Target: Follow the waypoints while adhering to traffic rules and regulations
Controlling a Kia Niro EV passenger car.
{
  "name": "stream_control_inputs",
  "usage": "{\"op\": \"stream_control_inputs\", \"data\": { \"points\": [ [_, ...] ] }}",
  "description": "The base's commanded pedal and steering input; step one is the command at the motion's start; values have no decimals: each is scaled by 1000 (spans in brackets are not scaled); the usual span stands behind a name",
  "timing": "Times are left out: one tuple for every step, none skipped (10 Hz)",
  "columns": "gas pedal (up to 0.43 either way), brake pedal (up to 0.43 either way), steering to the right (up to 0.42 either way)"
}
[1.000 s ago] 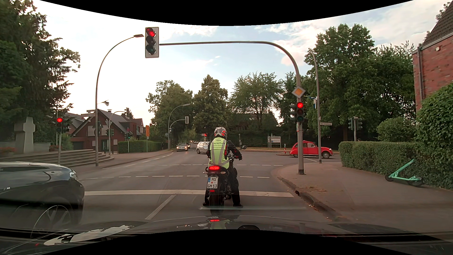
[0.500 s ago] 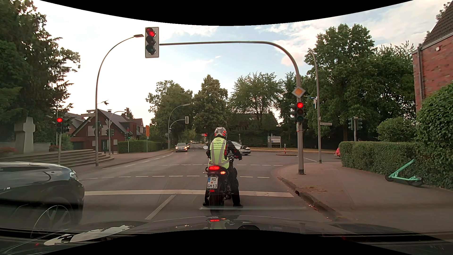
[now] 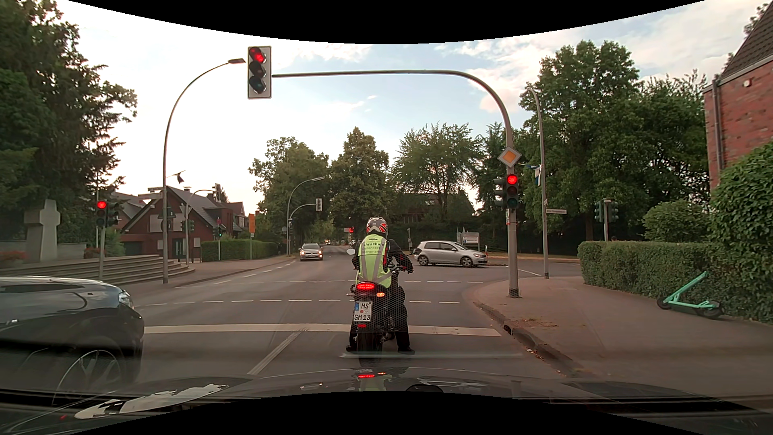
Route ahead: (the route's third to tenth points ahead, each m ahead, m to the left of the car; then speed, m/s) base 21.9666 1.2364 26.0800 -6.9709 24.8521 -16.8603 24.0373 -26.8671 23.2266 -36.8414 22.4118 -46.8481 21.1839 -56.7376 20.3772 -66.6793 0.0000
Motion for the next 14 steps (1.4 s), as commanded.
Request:
{"op": "stream_control_inputs", "data": {
  "points": [
    [0,0,-16],
    [0,0,-16],
    [0,0,-16],
    [0,0,-16],
    [0,0,-16],
    [0,0,-16],
    [0,0,-16],
    [0,0,-16],
    [0,0,-16],
    [0,0,-16],
    [0,0,-16],
    [0,0,-16],
    [0,0,-16],
    [0,0,-16]
  ]
}}
